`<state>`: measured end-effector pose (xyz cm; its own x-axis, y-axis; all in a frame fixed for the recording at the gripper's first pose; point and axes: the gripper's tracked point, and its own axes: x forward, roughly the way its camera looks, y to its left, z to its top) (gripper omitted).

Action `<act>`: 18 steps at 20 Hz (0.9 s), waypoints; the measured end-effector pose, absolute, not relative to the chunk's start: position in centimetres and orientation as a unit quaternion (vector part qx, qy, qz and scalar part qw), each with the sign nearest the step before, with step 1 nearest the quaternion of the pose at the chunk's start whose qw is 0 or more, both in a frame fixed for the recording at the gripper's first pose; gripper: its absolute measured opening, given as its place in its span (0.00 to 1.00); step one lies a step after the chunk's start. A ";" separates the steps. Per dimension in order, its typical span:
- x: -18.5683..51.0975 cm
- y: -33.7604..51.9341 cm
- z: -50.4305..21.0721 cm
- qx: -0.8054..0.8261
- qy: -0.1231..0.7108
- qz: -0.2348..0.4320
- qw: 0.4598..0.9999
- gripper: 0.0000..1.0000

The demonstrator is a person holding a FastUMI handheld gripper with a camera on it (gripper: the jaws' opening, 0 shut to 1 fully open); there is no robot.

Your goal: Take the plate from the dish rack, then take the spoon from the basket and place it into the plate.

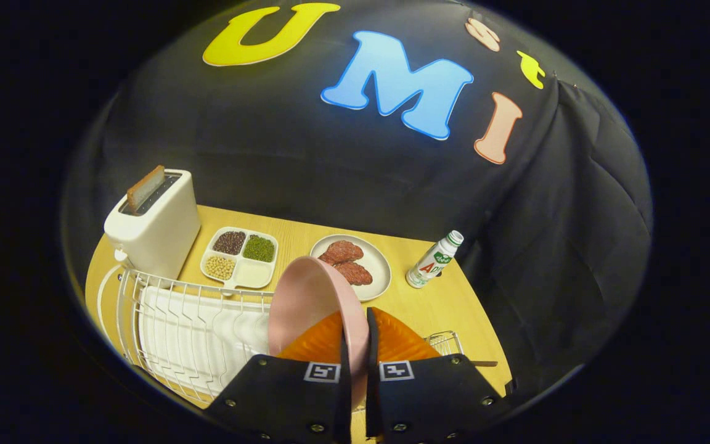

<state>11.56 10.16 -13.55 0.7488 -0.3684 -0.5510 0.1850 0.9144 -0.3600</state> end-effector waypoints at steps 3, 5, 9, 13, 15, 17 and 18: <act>11.2 9.1 -11.1 -0.122 0.301 -0.139 0.935 0.09; 10.3 7.6 -9.5 -0.110 0.289 -0.140 0.941 0.09; 7.9 3.9 -7.2 -0.078 0.275 -0.145 0.947 0.09; 4.6 0.9 -6.3 -0.040 0.263 -0.135 0.954 0.09; 3.0 -0.8 -6.1 -0.033 0.257 -0.132 0.957 0.09; 1.3 -2.6 -6.1 -0.031 0.259 -0.136 0.956 0.09; 0.5 -3.5 -6.1 -0.028 0.260 -0.138 0.955 0.09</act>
<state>0.45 -3.51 -6.12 0.8264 -0.2782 -0.4895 0.2494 0.9603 -0.1247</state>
